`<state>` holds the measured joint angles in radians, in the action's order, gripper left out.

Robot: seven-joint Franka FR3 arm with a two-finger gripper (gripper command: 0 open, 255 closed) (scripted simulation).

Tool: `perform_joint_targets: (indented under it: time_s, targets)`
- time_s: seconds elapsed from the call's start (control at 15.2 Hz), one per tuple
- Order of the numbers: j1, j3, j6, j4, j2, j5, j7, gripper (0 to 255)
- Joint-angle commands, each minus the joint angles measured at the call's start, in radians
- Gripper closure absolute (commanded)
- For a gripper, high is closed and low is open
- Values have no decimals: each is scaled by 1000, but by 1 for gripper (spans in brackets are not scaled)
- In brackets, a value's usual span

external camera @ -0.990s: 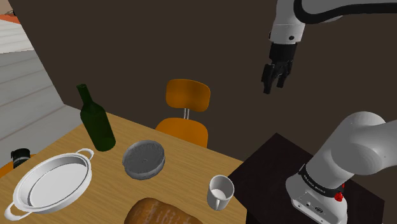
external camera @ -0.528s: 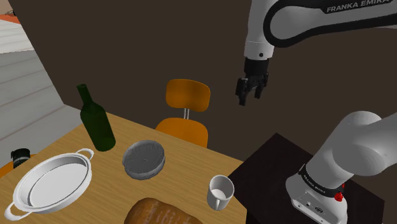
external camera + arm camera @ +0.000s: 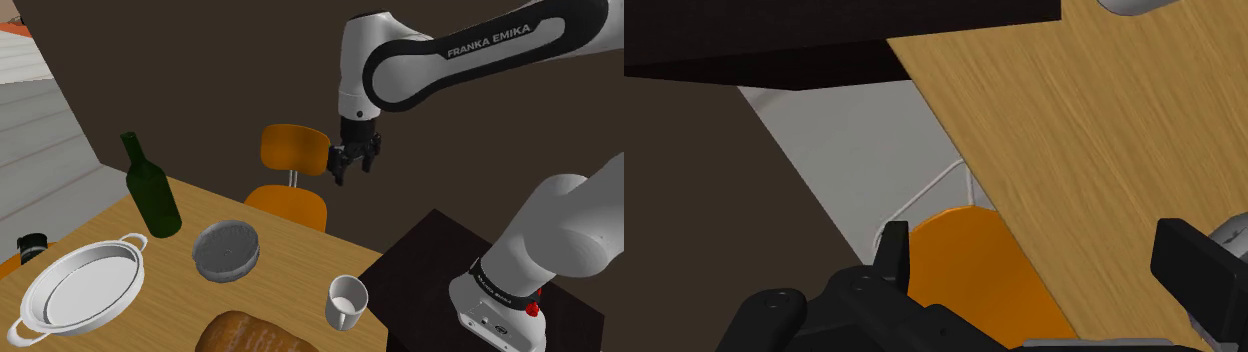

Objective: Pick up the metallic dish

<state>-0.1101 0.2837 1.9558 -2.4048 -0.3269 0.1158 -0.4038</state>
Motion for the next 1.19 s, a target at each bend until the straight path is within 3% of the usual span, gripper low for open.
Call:
perform_joint_targets:
  time_s: [0.0, 0.59, 1.12]
  targets:
    - [-2, 29, 56, 22, 71, -15, -44, 0]
    - [-40, 118, 202, 227, 425, -182, -290, 0]
    - [-151, 94, 219, 509, 751, -365, -483, 0]
